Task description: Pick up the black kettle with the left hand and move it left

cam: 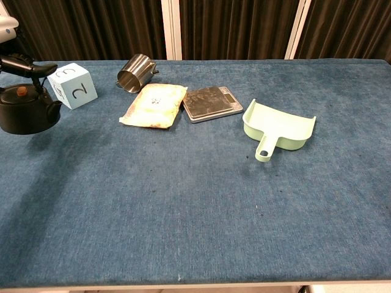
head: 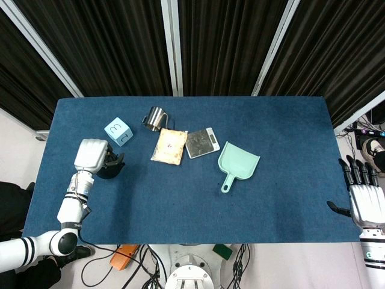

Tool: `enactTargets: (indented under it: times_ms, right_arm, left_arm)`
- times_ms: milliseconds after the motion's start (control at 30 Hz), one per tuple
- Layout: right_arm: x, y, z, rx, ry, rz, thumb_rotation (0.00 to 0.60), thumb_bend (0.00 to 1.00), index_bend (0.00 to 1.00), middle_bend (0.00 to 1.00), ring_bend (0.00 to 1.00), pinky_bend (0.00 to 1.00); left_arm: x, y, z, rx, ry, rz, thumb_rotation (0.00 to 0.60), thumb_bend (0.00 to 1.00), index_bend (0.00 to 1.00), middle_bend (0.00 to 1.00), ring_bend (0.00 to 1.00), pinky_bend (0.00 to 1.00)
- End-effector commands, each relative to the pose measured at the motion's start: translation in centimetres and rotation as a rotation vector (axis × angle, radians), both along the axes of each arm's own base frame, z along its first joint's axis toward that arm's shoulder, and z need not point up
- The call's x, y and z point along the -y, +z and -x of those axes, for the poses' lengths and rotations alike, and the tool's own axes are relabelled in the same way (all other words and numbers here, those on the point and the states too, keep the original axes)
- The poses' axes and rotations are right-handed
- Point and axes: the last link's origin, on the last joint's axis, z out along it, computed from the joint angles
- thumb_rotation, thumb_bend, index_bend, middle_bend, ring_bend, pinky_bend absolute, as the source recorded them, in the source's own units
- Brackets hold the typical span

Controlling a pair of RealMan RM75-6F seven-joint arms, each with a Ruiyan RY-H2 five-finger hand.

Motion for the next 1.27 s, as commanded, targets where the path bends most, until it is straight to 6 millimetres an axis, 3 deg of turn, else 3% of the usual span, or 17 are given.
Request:
enactTargets:
  times_ms: [33, 367, 833, 1267]
  right_arm:
    - [-0.01, 0.03, 0.03, 0.0, 0.0, 0.001, 0.6, 0.06, 0.0, 0.0, 0.0, 0.0]
    - [-0.06, 0.1, 0.06, -0.001, 0.0, 0.002, 0.6, 0.06, 0.0, 0.0, 0.0, 0.0]
    - [-0.17, 0.12, 0.33, 0.001, -0.007, 0.005, 0.6, 0.06, 0.0, 0.0, 0.0, 0.0]
    - [-0.25, 0.02, 0.32, 0.002, -0.011, 0.002, 0.6, 0.06, 0.0, 0.0, 0.0, 0.0]
  left_arm:
    - [0.02, 0.03, 0.1, -0.003, 0.0, -0.001, 0.365, 0.4, 1.0, 1.0, 1.0, 0.65]
    - [0.27, 0.03, 0.43, -0.041, -0.007, 0.002, 0.387, 0.47, 1.0, 1.0, 1.0, 0.65]
    - [0.65, -0.54, 0.49, -0.145, -0.044, 0.001, 0.449, 0.49, 1.0, 1.0, 1.0, 0.65]
    - [0.54, -0.67, 0.51, -0.172, -0.05, -0.025, 0.454, 0.49, 1.0, 1.0, 1.0, 0.65]
